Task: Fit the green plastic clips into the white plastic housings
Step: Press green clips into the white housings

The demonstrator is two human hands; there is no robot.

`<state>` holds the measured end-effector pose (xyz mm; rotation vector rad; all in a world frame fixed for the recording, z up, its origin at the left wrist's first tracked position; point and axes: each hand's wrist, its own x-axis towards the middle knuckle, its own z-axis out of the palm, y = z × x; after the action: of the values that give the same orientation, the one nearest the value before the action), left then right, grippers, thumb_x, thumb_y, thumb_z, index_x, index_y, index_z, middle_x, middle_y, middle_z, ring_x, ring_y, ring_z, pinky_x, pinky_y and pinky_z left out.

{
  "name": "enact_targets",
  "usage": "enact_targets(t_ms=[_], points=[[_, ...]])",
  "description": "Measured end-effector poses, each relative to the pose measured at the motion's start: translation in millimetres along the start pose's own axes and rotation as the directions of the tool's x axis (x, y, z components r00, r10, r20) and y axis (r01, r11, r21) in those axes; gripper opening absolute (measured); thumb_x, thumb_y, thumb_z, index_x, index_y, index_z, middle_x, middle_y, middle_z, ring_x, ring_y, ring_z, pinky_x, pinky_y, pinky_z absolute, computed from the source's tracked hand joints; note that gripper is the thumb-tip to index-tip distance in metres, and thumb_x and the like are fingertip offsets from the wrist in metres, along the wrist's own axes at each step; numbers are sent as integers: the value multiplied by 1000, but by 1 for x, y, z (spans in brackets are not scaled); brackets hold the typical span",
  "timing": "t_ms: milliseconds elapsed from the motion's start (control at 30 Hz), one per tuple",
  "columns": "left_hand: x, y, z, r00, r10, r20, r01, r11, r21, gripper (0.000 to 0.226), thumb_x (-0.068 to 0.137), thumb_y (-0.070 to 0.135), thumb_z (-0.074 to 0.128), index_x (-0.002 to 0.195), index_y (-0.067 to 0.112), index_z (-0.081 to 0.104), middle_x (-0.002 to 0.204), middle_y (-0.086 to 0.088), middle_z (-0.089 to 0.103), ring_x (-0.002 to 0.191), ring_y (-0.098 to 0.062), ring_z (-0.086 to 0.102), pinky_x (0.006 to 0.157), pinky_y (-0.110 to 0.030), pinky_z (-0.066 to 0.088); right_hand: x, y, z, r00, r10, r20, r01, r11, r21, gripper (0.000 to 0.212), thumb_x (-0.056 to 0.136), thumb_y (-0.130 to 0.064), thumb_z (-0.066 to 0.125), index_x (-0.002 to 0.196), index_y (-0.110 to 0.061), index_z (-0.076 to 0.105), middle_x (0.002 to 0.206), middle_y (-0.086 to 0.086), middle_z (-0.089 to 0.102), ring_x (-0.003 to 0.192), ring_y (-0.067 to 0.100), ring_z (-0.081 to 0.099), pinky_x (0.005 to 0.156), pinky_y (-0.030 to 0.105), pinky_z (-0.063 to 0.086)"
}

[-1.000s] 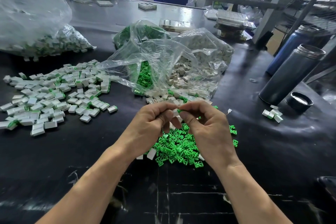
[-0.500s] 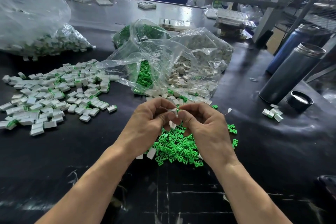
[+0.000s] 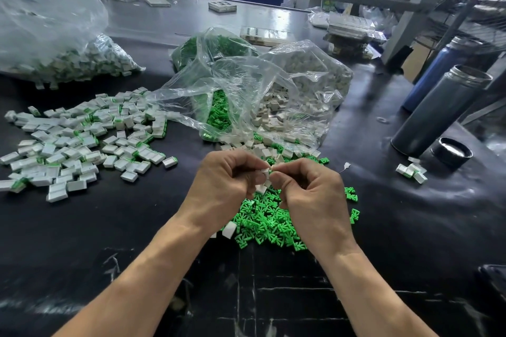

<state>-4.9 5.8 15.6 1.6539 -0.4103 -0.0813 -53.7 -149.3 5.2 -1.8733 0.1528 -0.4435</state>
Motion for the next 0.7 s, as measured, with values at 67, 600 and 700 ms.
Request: enact_targets(t_ms=[67, 600, 700], points=[[-1, 3, 0, 1000, 13, 7, -13, 1000, 20, 28, 86, -16, 67, 85, 11, 77, 70, -14, 70, 55, -13, 58, 56, -31, 55, -1, -1, -1, 1000, -17, 5, 18, 999, -31, 15, 89, -14, 80, 82, -27, 77, 69, -10, 71, 59, 7, 61, 60, 41, 58], [1, 1, 1, 998, 62, 5, -62, 991, 122, 36, 84, -15, 69, 81, 20, 77, 61, 9, 68, 53, -2, 58, 54, -21, 49, -1, 3, 2, 994, -107, -20, 103, 984, -143, 16, 87, -9, 80, 81, -23, 77, 67, -12, 70, 59, 5, 59, 56, 15, 42], [1, 0, 4, 998, 18, -67, -20, 999, -29, 27, 85, -16, 67, 84, 9, 77, 60, -2, 68, 51, -13, 57, 51, -26, 53, 1, 2, 6, 998, -56, -41, 57, 998, 22, 17, 89, -9, 78, 82, -25, 78, 63, -12, 68, 53, 6, 56, 52, 28, 45]])
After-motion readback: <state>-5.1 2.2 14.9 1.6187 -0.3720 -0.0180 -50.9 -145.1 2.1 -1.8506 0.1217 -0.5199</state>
